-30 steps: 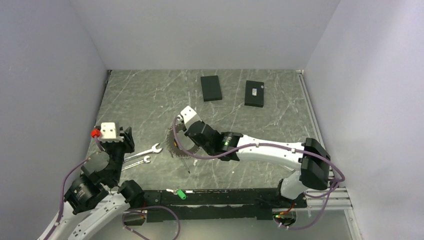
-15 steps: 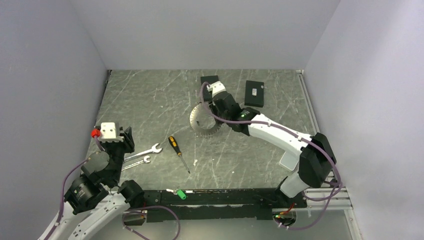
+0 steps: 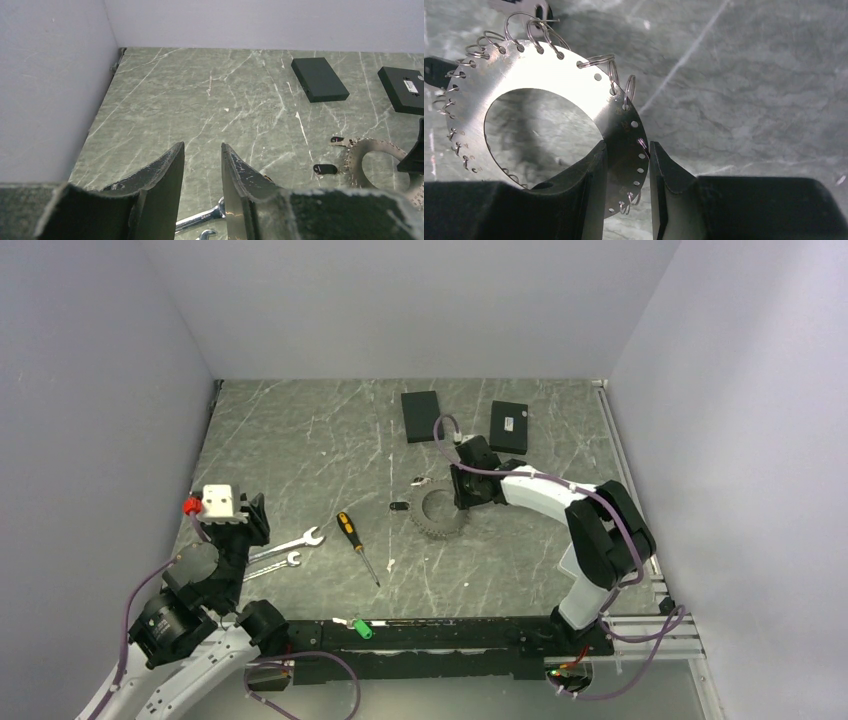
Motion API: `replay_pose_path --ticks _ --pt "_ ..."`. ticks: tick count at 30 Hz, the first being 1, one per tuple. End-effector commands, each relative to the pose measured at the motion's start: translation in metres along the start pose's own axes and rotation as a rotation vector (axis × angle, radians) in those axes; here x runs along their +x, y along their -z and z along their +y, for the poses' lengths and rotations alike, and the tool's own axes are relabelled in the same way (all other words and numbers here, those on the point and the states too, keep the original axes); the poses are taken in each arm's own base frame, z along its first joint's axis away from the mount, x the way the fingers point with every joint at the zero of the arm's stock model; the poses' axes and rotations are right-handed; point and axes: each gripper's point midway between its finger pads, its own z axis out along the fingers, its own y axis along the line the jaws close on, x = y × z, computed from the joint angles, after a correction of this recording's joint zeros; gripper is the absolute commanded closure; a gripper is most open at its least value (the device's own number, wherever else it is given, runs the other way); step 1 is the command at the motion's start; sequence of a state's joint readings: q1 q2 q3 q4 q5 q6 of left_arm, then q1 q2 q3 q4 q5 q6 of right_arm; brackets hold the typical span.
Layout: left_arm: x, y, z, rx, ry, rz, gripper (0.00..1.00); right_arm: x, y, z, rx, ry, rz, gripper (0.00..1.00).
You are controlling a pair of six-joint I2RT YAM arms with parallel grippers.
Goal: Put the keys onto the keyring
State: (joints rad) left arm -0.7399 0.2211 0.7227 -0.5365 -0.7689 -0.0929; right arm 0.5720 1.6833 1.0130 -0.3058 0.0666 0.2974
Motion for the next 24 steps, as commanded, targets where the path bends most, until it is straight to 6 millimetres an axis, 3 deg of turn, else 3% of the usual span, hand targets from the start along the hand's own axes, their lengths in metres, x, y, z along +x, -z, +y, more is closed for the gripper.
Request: replay_pose_path --ticks 1,4,7,8,10,12,15,19,21,24 --pt "-0.002 -0.005 -0.007 0.015 -0.005 -0.007 0.61 -0.006 0.002 -0.001 -0.025 -0.084 -0.032 1.0" --pt "-0.002 -0.006 -0.008 0.017 -0.01 -0.004 0.61 0.005 -0.001 -0.008 0.005 -0.094 -0.005 1.0" --pt "-0.001 -0.007 -0.008 0.015 -0.01 0.001 0.61 0.01 -0.001 -0.015 0.03 -0.11 0.007 0.89" --pt "-0.001 -0.006 -0.008 0.015 -0.01 0.002 0.61 0.011 -0.001 -0.016 0.036 -0.114 0.009 0.8" --pt "0.0 -0.007 -0.009 0.017 -0.013 0.003 0.61 0.01 0.001 -0.018 0.045 -0.119 0.005 0.49" --pt "0.0 -0.007 -0.009 0.019 -0.013 0.004 0.61 0.004 0.008 -0.019 0.051 -0.124 -0.024 0.3" --pt "0.0 -0.007 -0.01 0.02 -0.017 0.007 0.61 -0.014 0.027 -0.019 0.049 -0.122 -0.09 0.11" --pt "0.001 -0.008 -0.012 0.031 -0.023 0.008 0.6 -0.051 0.066 -0.015 0.025 -0.106 -0.229 0.0" --pt "0.001 -0.007 -0.013 0.043 -0.032 0.007 0.54 -0.075 0.093 -0.015 0.016 -0.096 -0.338 0.0" --pt "0.003 -0.007 -0.017 0.069 -0.042 0.012 0.2 -0.108 0.141 -0.01 -0.03 -0.076 -0.52 0.0"
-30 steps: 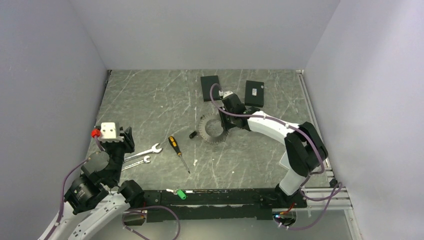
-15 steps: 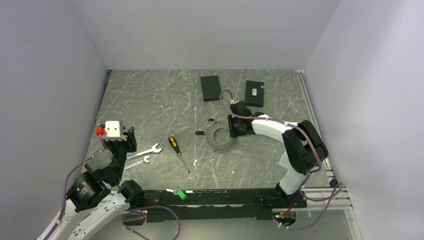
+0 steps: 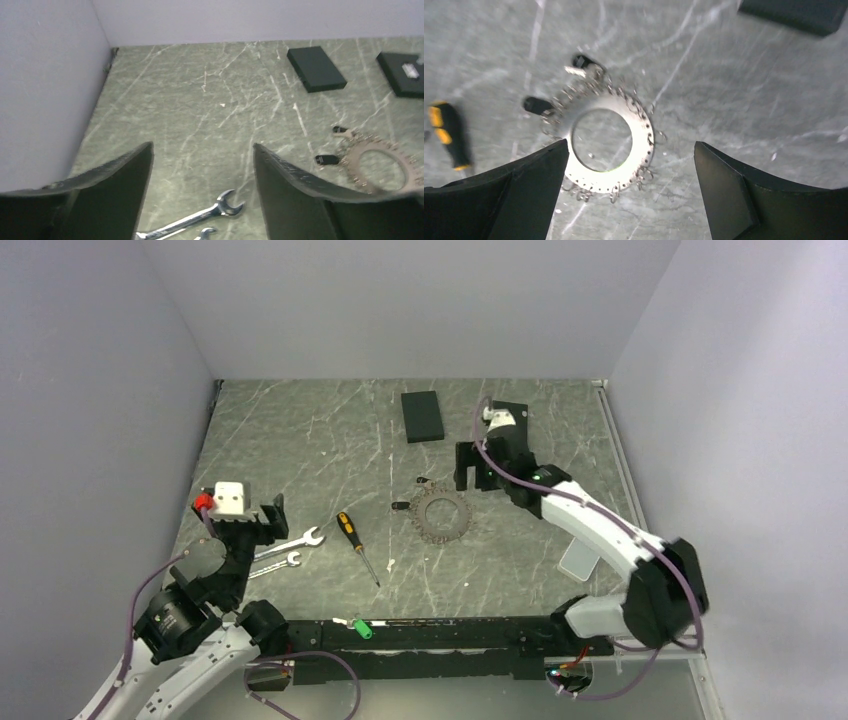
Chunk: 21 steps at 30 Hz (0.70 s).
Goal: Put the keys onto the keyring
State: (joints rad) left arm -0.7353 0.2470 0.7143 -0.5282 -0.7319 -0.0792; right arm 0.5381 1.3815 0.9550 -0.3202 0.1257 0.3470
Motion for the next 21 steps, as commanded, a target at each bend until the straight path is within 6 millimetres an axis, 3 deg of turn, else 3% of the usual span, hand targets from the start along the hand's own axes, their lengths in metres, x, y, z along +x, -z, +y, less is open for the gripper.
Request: replay_pose_path --ticks 1,2,5,16,21 --pt "-0.002 -0.003 -0.01 0.049 -0.017 -0.009 0.07 -0.089 0.061 0.014 -0.08 0.014 -0.346 0.0" --pt "-0.002 -0.003 -0.011 0.057 -0.018 -0.01 0.01 -0.1 0.076 0.018 -0.111 0.004 -0.415 0.0" --pt "-0.002 -0.004 -0.012 0.058 -0.021 -0.011 0.01 -0.118 0.108 0.019 -0.159 -0.083 -0.58 0.0" --pt "-0.002 -0.005 -0.017 0.083 -0.03 -0.009 0.01 -0.115 0.142 0.015 -0.239 -0.143 -0.756 0.0" --pt "-0.001 -0.004 -0.018 0.088 -0.025 -0.002 0.01 -0.115 0.151 0.026 -0.321 -0.145 -0.781 0.0"
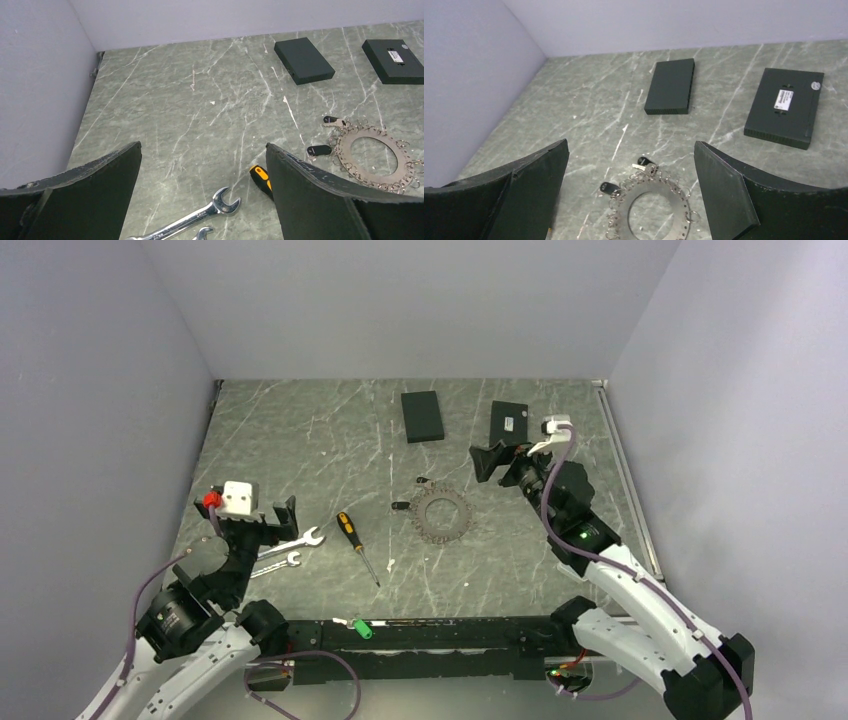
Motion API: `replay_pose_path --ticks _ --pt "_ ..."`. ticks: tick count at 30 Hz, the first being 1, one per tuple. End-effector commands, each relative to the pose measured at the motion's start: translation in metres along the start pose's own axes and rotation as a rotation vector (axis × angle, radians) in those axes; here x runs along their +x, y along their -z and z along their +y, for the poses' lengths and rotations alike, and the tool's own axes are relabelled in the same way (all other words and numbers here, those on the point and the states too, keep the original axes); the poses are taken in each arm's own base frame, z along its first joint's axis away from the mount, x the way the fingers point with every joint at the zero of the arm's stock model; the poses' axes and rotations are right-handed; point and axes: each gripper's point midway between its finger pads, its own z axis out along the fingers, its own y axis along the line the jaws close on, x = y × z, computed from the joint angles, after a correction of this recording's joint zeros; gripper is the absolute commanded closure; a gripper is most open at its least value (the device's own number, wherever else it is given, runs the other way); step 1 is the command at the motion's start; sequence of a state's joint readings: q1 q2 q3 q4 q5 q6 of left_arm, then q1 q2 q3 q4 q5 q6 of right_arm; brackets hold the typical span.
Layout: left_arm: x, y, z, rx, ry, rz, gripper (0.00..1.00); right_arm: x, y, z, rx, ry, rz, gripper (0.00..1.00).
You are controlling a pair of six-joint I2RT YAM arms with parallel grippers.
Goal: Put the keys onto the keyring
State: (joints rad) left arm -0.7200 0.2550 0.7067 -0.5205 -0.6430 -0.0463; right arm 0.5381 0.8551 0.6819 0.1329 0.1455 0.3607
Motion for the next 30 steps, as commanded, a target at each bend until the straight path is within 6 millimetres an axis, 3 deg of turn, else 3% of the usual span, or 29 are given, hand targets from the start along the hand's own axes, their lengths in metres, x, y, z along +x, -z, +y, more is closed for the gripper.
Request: replay_pose_path --ticks 1,7,30 --pt "-0.005 -0.003 -0.004 0.014 0.014 -0.011 0.01 -0.03 0.004 0.019 -0.084 -0.058 -0.111 0.0" --pt "-0.004 -0.003 -0.004 0.016 0.011 -0.013 0.0 -0.023 0.012 0.039 -0.226 0.016 -0.11 0.0" --pt "-0.001 -0.005 -0.006 0.018 -0.017 -0.002 0.01 -0.005 -0.007 0.041 -0.227 0.026 -0.01 0.0"
